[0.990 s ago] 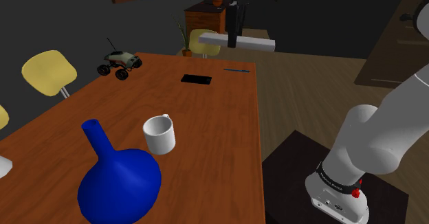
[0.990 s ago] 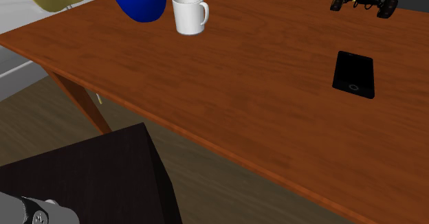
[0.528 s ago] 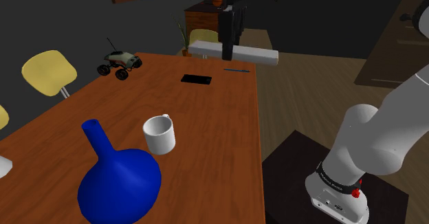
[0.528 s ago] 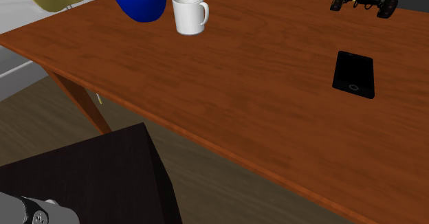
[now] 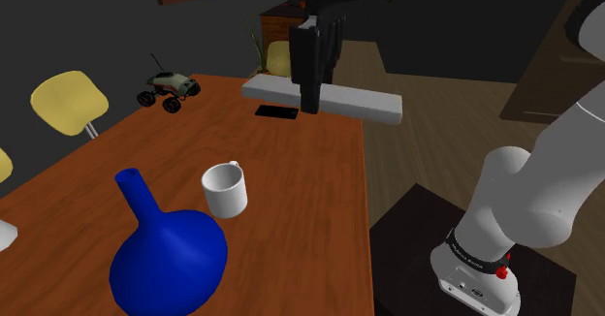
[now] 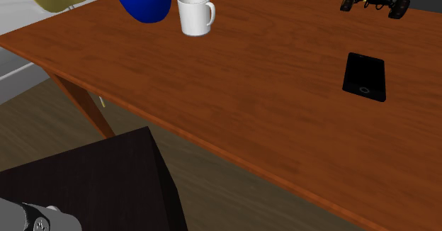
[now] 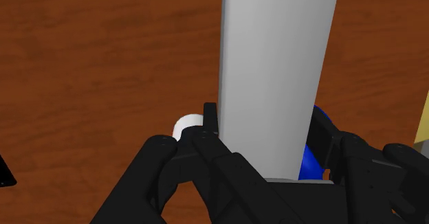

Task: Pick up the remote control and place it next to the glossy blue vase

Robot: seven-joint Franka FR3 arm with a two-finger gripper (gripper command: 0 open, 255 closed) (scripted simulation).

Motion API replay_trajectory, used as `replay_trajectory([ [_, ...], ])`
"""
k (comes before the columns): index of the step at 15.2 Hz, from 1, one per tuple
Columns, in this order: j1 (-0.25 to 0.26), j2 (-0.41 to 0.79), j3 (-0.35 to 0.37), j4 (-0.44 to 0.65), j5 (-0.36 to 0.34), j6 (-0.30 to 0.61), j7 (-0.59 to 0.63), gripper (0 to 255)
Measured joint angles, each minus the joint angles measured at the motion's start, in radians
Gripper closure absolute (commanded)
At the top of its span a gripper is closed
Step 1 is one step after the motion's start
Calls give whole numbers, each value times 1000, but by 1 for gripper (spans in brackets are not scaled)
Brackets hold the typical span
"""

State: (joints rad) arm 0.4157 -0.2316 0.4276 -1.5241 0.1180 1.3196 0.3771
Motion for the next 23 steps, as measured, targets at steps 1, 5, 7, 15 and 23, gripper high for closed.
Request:
replay_trajectory([
  [1,10,4,21,0,2,6,32,255],
  [5,48,79,110,72,-20,10,157,255],
  [7,73,129,158,123,-43,6,226,255],
  [15,248,392,315,380,-218,-41,504,255],
  [23,390,537,348,490,-329,-42,632,255],
])
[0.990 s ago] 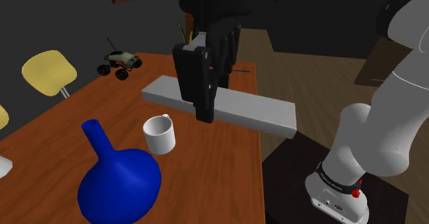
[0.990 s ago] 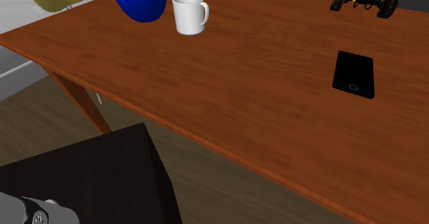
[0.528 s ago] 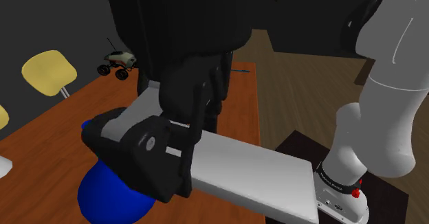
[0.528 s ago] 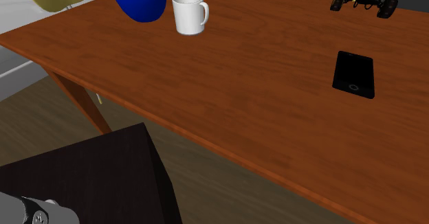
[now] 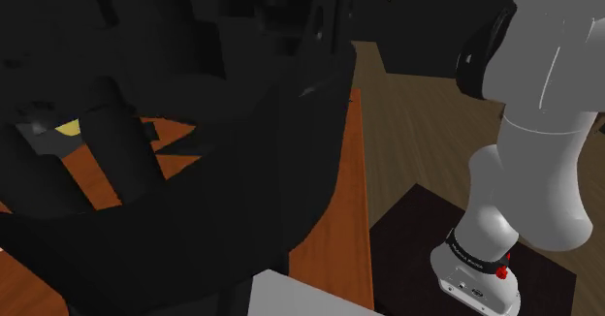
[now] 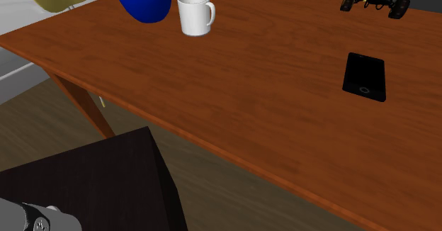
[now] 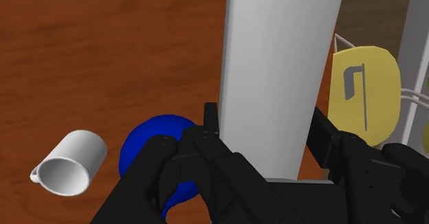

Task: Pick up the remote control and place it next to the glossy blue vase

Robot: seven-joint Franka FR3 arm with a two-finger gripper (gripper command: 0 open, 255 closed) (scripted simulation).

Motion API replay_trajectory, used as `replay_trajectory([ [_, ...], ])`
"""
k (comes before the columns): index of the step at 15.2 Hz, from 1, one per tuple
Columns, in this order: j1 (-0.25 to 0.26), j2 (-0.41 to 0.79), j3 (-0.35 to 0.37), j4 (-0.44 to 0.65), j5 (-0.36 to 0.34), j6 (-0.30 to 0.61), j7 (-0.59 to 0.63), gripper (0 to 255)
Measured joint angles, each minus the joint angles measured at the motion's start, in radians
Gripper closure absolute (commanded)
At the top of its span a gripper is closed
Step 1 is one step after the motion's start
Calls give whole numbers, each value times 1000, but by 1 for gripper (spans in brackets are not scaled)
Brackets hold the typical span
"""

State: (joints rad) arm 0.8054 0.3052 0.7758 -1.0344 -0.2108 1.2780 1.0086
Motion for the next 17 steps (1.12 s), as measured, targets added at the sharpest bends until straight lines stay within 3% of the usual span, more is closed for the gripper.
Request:
replay_trajectory([
  [10,-100,-120,-3,-288,93,194,-36,255],
  [17,-127,-159,-8,-427,122,304,-52,255],
])
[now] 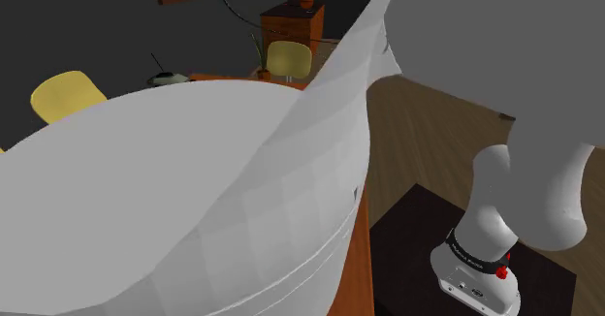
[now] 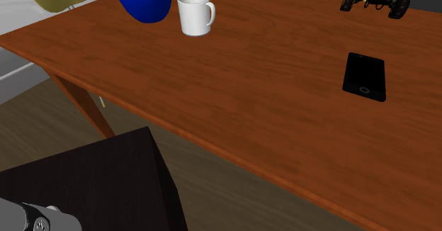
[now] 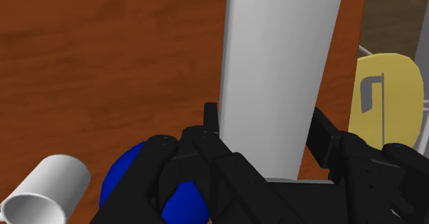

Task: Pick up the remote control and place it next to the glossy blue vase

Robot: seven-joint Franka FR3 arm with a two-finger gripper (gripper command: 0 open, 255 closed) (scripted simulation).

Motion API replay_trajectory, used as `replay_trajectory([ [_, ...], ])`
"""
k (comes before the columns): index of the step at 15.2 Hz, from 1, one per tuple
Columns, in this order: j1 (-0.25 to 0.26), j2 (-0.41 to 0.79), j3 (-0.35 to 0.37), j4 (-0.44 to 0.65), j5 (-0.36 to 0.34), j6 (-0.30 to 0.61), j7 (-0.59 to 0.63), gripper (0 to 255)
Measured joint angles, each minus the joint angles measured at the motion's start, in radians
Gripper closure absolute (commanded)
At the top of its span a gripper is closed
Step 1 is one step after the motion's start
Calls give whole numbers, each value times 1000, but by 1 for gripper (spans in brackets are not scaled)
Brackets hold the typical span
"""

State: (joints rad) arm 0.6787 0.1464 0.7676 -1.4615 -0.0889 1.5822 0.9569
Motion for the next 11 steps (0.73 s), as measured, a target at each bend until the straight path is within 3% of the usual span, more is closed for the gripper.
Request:
replay_trajectory([
  [11,-23,-43,-7,-191,30,160,-17,255],
])
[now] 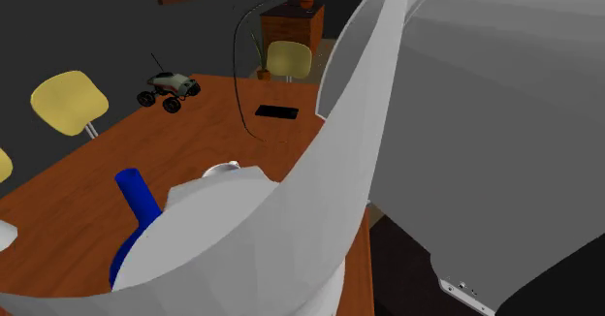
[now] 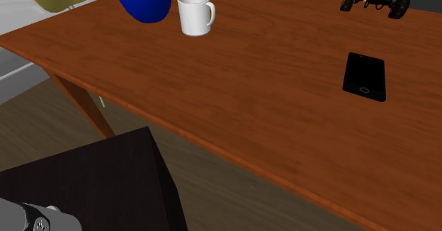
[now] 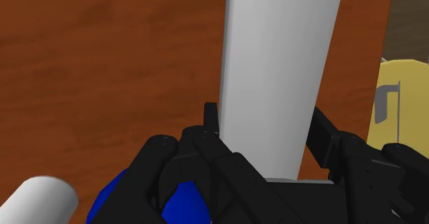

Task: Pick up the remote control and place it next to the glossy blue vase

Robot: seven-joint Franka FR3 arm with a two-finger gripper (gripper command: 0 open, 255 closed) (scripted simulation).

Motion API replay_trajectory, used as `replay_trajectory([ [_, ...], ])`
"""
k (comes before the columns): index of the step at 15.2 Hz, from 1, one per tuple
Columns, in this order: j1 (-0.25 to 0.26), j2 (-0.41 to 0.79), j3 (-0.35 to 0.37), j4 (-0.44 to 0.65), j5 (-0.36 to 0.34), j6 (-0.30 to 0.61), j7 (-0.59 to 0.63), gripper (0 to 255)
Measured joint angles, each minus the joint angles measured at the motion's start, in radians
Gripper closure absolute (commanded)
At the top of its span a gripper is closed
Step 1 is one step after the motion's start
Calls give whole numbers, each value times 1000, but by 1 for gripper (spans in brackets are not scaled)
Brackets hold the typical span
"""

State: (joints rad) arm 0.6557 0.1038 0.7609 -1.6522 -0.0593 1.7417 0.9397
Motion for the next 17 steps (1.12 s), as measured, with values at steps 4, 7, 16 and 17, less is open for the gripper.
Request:
replay_trajectory([
  [4,-2,0,-2,-54,-1,54,-1,255],
  [7,-3,5,-3,-91,-4,94,1,255],
  [16,-3,20,-6,-197,-18,211,8,255],
  [17,-2,25,-6,-205,-22,223,11,255],
])
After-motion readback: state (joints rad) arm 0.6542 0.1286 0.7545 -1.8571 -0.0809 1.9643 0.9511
